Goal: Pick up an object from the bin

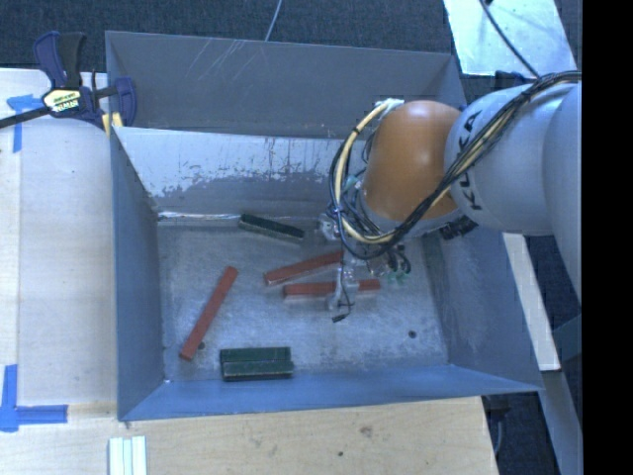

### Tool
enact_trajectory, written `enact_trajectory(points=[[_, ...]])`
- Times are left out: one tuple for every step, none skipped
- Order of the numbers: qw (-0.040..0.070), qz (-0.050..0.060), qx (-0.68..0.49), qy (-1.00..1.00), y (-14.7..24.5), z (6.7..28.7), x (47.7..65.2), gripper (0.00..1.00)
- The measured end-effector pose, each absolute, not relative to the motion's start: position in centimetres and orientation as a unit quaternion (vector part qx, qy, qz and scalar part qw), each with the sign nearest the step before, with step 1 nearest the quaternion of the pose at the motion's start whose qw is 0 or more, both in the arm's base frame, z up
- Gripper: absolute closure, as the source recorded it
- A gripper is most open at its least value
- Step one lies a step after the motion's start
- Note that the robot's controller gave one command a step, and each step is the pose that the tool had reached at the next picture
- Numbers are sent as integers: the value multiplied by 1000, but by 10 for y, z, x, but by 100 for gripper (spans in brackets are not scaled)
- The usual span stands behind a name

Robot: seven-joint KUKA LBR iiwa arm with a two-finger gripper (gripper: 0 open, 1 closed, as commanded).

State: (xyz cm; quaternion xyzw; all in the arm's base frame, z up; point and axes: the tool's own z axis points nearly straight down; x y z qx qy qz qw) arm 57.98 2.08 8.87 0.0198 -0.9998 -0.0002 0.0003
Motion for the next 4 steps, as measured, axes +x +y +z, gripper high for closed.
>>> enact_trajectory(points=[[-3,0,35,-999,22,105,576,0],[-1,0,51,-999,32,72,584,0],[-2,0,64,-998,33,71,578,100],[-2,0,64,-998,33,71,578,100]])
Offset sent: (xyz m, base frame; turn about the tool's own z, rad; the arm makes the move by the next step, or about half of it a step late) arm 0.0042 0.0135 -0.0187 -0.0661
